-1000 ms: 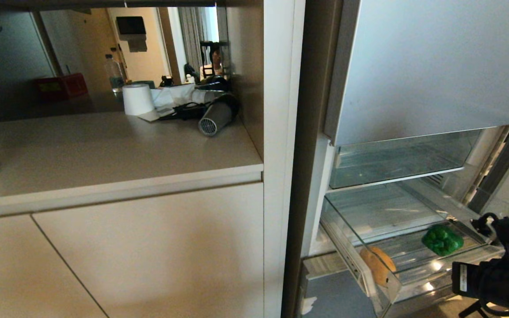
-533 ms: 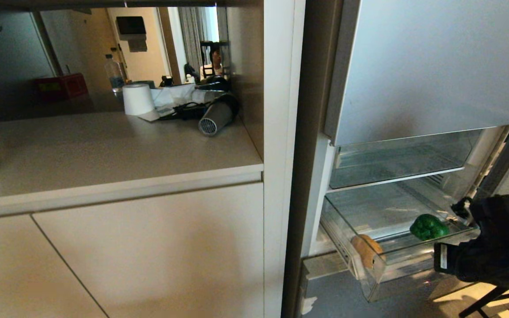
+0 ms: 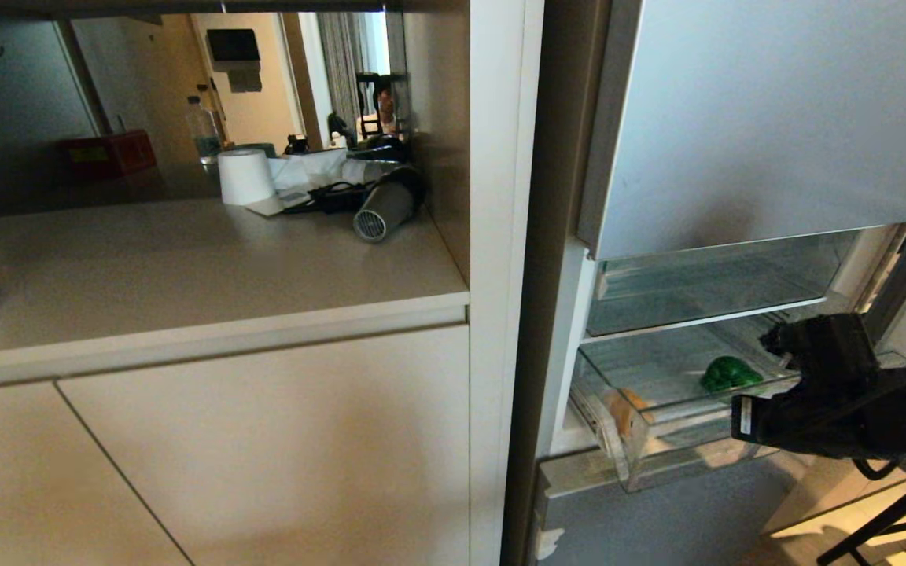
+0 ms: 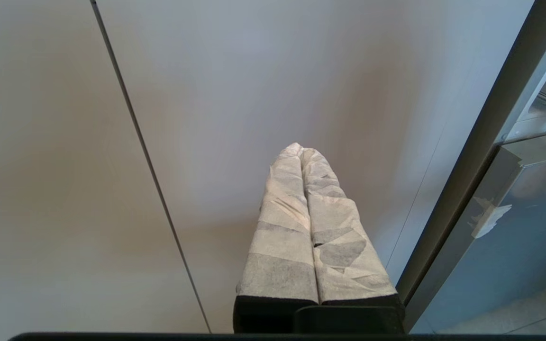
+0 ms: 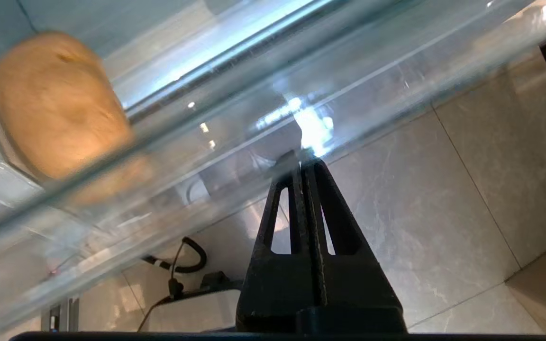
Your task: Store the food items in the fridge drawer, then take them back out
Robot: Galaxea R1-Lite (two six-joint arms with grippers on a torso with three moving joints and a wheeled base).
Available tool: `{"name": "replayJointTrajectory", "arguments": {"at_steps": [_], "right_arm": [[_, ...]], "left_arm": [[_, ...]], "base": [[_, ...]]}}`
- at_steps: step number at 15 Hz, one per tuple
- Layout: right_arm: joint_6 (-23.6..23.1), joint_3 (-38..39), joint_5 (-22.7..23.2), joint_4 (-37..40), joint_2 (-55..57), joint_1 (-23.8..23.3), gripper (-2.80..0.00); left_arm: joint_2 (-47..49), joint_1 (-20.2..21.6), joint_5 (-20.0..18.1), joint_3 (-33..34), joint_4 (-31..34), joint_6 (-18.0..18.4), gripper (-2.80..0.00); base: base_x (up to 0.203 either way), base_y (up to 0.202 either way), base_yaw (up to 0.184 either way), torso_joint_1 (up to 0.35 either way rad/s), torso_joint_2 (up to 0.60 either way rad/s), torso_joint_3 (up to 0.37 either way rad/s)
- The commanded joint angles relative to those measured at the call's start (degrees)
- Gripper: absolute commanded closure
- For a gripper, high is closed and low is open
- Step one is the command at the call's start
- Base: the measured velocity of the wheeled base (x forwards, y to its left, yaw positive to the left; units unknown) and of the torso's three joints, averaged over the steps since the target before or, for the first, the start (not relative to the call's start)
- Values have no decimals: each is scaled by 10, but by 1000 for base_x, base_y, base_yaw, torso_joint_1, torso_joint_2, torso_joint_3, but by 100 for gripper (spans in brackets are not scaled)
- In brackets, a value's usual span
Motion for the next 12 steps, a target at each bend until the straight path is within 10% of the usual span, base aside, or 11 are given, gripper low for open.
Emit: {"name": "replayJointTrajectory", "arguments": {"at_steps": [1,12], "right_arm": [[1,-28,0,-1,38,0,0],[-4,-170,1,-24,149,0,0]], "left_arm": [[0,0,0,2,0,0,0],[0,0,0,2,0,0,0]], "base": [[0,0,0,0,0,0],[0,0,0,0,0,0]]}}
